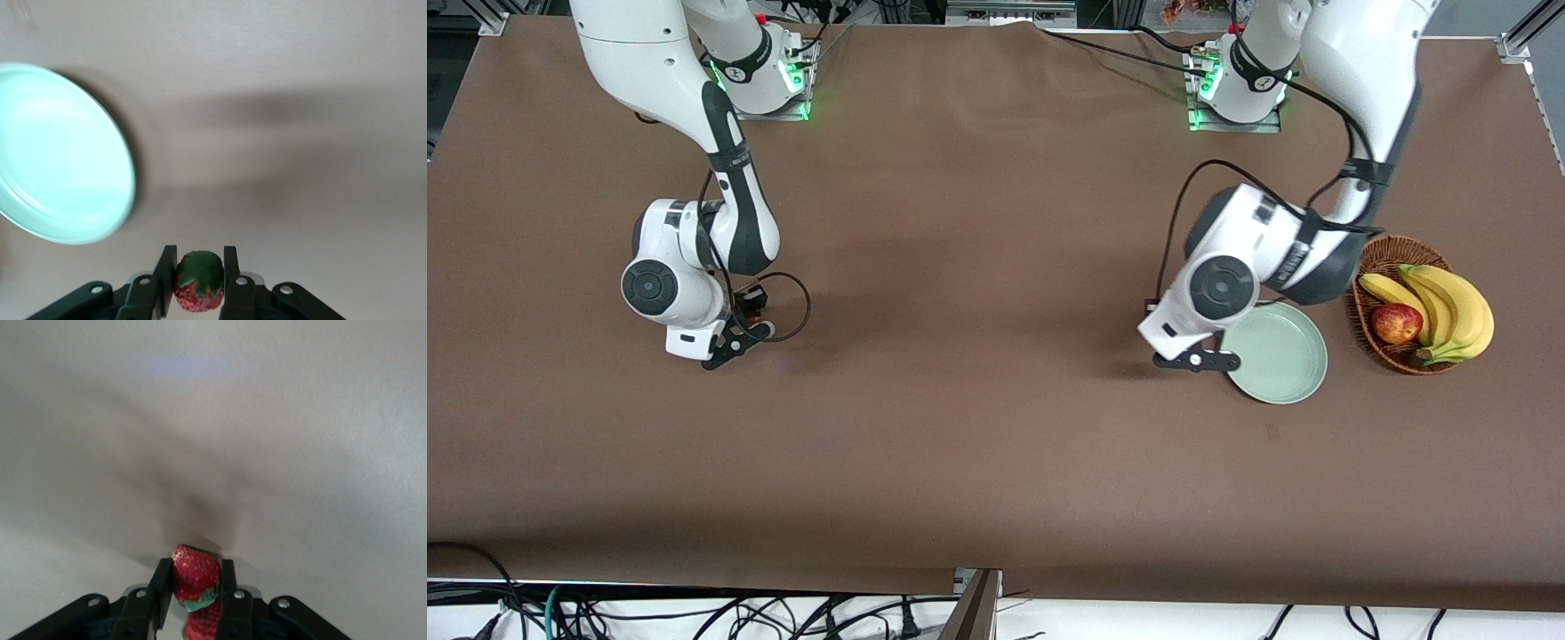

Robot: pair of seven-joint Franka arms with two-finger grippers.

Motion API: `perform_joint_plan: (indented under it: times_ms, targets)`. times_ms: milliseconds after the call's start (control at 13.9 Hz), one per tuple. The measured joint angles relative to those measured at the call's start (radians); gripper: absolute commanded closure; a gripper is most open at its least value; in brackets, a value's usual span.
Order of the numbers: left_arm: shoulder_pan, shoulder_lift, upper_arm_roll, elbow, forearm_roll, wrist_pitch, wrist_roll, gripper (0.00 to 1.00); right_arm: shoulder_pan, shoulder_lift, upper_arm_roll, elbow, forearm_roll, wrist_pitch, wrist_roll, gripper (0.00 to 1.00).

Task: Collect all strawberries into plate
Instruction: 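Lower the strawberry onto the plate with the left gripper and release, then carry the second strawberry mid-table with the right gripper and release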

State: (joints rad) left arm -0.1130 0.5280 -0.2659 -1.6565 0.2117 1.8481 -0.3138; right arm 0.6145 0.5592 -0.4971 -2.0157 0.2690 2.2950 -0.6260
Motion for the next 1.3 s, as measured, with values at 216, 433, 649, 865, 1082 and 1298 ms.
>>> perform_joint_plan:
  times_ms: [216, 433, 649, 865, 1082, 1298]
  targets:
    - [0.111, 0.013, 0.004, 0.0, 0.149, 0.014, 0.36, 0.8, 0.014, -0.001, 0.007, 0.05, 0.102, 0.004, 0.01, 0.89]
    - [0.167, 0.048, 0.005, -0.002, 0.184, 0.054, 0.542, 0.79, 0.019, 0.001, 0.078, 0.143, 0.132, 0.003, 0.198, 0.89]
    - [0.205, 0.101, 0.005, -0.007, 0.184, 0.058, 0.619, 0.77, 0.029, 0.027, 0.187, 0.239, 0.133, 0.004, 0.49, 0.89]
    - [0.219, 0.146, 0.002, -0.016, 0.184, 0.064, 0.634, 0.75, 0.038, 0.081, 0.306, 0.355, 0.134, 0.011, 0.842, 0.88]
    - [0.219, 0.163, -0.001, -0.03, 0.184, 0.064, 0.634, 0.0, 0.095, 0.163, 0.367, 0.5, 0.134, 0.016, 1.127, 0.88]
    - [0.219, 0.162, -0.003, -0.032, 0.184, 0.059, 0.634, 0.0, 0.177, 0.264, 0.373, 0.64, 0.134, 0.07, 1.281, 0.88]
